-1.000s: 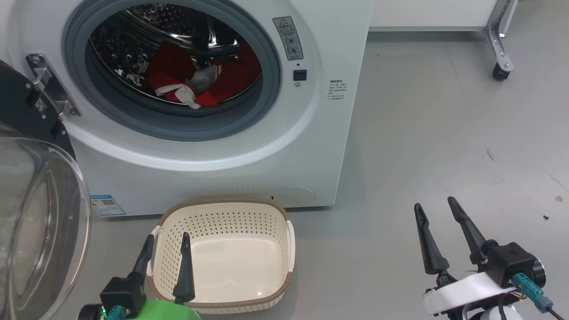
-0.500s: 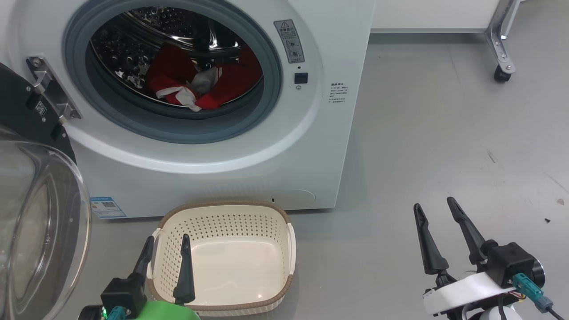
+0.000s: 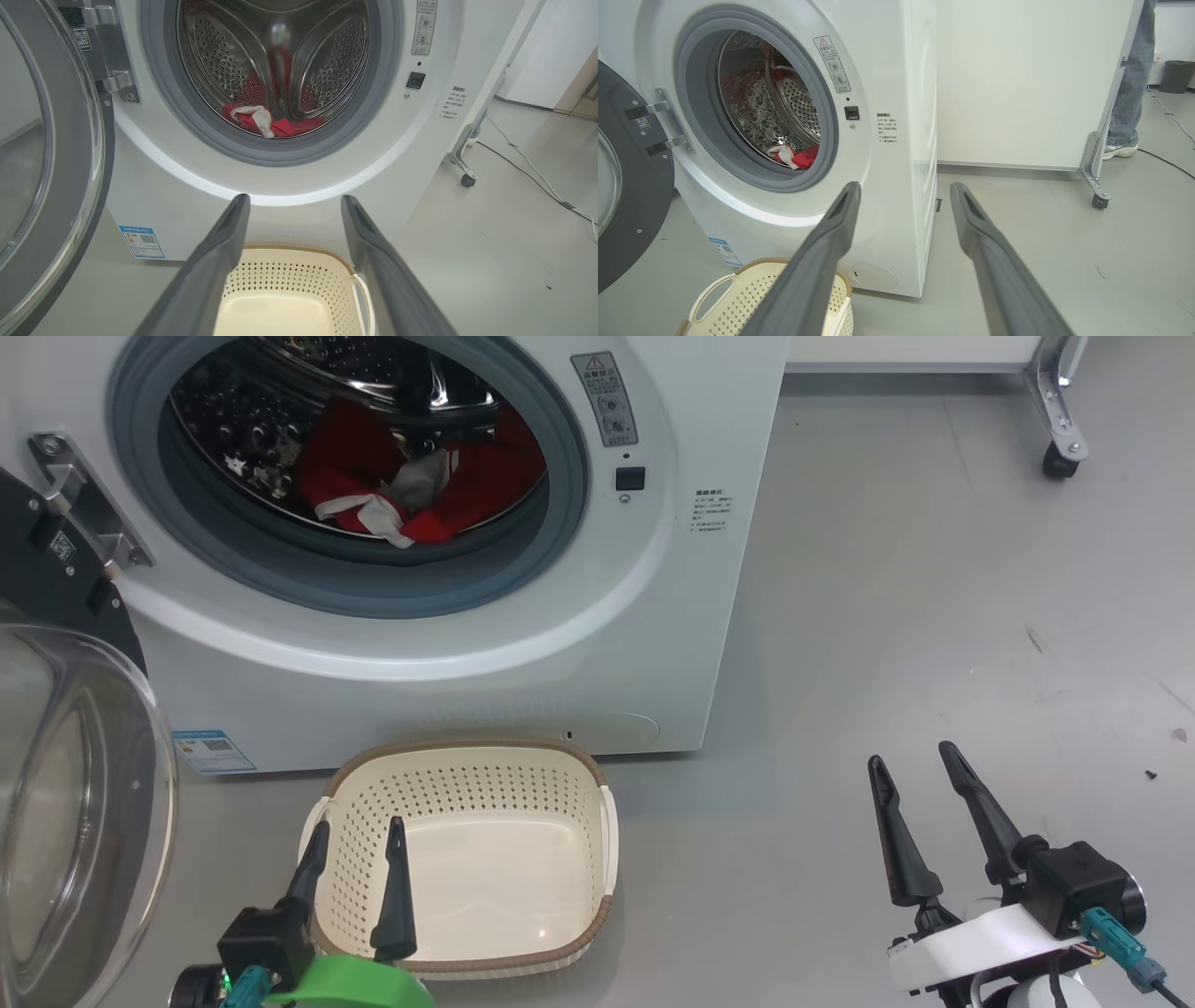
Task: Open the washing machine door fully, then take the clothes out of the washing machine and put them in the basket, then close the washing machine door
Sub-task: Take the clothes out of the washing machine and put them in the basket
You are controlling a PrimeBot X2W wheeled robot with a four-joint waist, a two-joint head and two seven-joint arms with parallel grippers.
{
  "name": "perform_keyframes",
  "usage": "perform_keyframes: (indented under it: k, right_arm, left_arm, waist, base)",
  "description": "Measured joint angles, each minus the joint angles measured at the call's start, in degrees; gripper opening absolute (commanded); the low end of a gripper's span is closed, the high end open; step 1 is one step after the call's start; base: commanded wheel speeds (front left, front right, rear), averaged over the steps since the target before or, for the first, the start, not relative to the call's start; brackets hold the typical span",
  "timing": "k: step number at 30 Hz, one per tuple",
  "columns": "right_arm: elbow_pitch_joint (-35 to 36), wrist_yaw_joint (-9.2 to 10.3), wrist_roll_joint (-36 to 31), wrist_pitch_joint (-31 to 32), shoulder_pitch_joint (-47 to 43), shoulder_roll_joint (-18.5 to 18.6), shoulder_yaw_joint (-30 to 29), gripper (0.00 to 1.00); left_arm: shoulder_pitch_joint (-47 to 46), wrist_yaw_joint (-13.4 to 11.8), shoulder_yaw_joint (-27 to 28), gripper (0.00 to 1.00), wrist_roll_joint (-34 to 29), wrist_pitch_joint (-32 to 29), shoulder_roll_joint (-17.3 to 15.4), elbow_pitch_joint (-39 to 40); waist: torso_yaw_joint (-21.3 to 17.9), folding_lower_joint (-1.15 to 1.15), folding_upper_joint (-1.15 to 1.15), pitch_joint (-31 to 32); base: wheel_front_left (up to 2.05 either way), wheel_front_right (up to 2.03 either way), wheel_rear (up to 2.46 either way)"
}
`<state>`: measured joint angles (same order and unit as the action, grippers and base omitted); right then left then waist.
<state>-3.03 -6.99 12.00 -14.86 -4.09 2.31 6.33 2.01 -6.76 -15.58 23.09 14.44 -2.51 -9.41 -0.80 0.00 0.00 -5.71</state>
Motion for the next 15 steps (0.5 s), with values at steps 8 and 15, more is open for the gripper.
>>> perform_keyframes:
  k: [8, 15]
  right_arm:
    - [2.11, 0.00, -0.11, 0.00, 0.47, 0.00, 0.04, 1.00]
    - [3.74, 0.00, -0.10, 0.00, 3.03, 0.01, 1.31, 1.00]
  left_arm:
    - [-5.05, -0.01, -1.45, 1.00, 1.71, -1.37, 0.00, -1.05]
    - [-12.04, -0.01, -1.75, 1.00, 3.81, -4.77, 0.03, -3.99]
  waist:
    - [-0.62, 0.00, 0.00, -3.81]
    - [-1.79, 0.00, 0.00, -8.56]
  base:
    - [0.00, 0.00, 0.00]
    - [0.00, 0.00, 0.00]
